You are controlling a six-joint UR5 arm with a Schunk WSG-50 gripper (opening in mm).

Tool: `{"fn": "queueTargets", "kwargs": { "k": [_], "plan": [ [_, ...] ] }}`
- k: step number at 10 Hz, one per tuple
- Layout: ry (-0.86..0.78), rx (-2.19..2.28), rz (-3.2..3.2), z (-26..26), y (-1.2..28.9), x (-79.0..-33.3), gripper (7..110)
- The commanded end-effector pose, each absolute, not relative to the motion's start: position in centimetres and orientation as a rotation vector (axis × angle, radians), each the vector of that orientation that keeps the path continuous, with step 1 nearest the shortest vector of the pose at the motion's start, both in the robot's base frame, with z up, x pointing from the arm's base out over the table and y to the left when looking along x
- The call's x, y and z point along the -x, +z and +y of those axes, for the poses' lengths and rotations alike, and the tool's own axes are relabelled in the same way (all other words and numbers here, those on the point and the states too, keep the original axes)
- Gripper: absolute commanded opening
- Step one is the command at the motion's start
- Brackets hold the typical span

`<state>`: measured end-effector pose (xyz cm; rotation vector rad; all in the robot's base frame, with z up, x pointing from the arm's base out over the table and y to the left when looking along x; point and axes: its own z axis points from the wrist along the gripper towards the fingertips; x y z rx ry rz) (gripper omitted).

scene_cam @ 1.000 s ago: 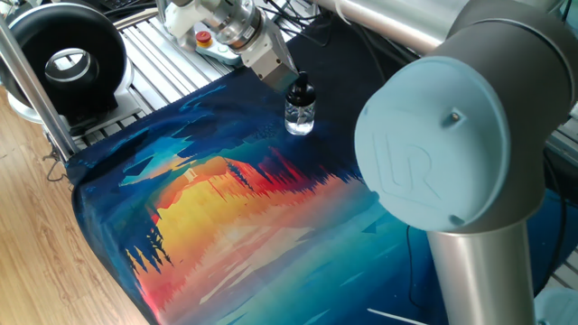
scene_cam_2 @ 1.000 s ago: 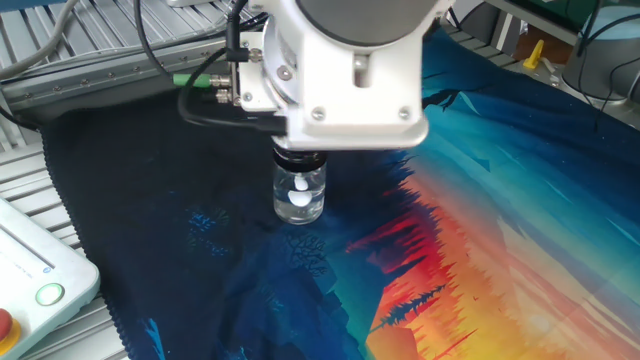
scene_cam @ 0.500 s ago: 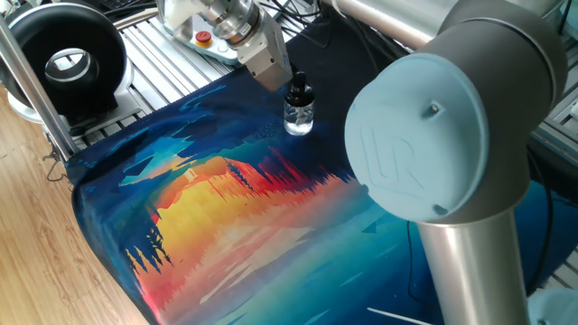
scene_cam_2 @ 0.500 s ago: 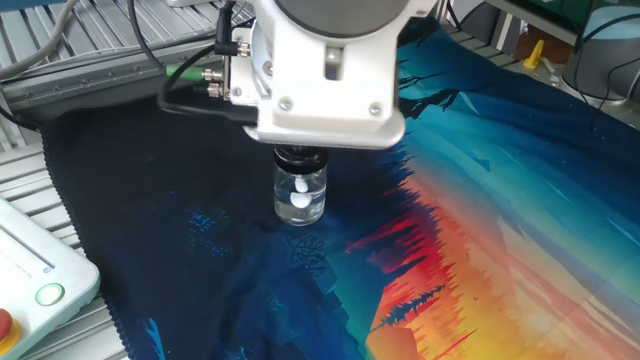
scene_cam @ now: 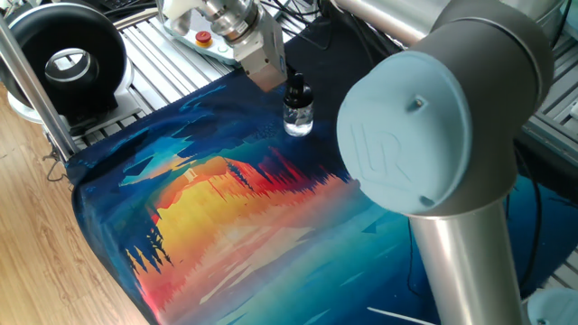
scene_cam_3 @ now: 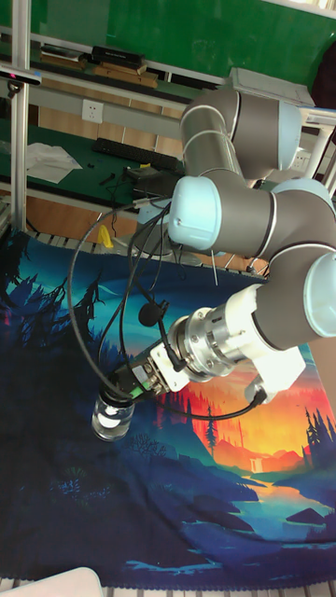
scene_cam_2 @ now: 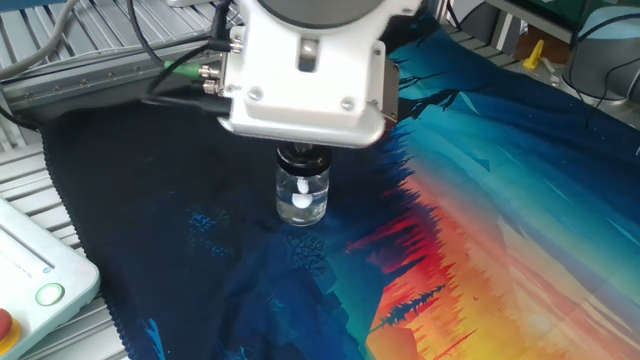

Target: Screw the lid onto the jar

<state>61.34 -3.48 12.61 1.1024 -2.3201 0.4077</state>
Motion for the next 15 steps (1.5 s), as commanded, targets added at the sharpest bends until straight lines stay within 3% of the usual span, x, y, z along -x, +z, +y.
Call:
{"fn": "queueTargets", "kwargs": {
  "k": [1, 15],
  "plan": [
    [0.356, -1.039, -2.376, -2.9, 12.4, -61.6, 7],
    [0.199, -0.919, -2.485, -3.7, 13.7, -62.5, 7]
  ]
}}
